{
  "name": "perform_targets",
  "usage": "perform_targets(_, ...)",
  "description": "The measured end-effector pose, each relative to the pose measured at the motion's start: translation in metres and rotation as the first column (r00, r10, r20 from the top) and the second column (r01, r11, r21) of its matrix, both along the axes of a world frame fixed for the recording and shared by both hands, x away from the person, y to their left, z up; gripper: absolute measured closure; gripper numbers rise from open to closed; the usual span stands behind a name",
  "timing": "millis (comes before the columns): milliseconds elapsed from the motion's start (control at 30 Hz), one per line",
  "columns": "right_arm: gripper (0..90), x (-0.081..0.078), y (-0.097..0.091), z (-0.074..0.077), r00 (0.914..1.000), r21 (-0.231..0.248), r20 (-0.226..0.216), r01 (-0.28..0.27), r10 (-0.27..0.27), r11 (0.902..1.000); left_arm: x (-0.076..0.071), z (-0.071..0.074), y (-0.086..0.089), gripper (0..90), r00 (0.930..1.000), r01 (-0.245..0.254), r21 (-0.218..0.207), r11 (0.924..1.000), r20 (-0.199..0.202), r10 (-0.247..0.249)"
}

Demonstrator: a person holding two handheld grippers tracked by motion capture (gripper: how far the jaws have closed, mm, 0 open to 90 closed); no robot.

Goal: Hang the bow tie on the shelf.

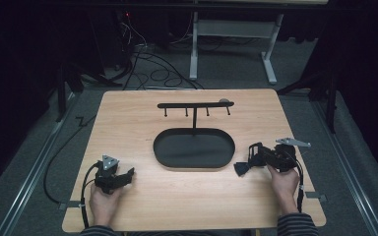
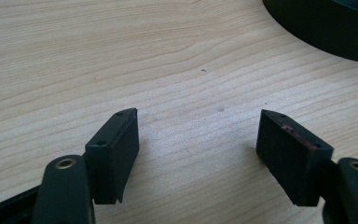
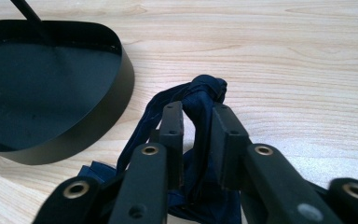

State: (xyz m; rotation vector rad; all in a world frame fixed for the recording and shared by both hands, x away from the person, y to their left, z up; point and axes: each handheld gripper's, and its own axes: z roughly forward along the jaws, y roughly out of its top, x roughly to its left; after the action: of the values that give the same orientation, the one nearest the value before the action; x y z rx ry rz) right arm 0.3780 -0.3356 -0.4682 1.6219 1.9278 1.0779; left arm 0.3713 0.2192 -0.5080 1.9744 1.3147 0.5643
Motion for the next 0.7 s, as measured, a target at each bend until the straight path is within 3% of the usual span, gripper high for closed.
perform_targets(400, 87.7, -0.004, 0.003, 0.004, 0.9995, -0.015, 0.024, -0.018, 0.019, 0.9997, 0.0, 0.0, 0.0, 30.3, 1.0, -0.002, -0.002, 1.0, 0.001, 0.002)
perform_targets(700, 89.4, -0.009, 0.007, 0.015, 0.9965, -0.038, 0.069, -0.044, 0.047, 0.9983, 0.0, 0.0, 0.0, 30.3, 1.0, 0.0, 0.0, 1.0, 0.0, 0.0)
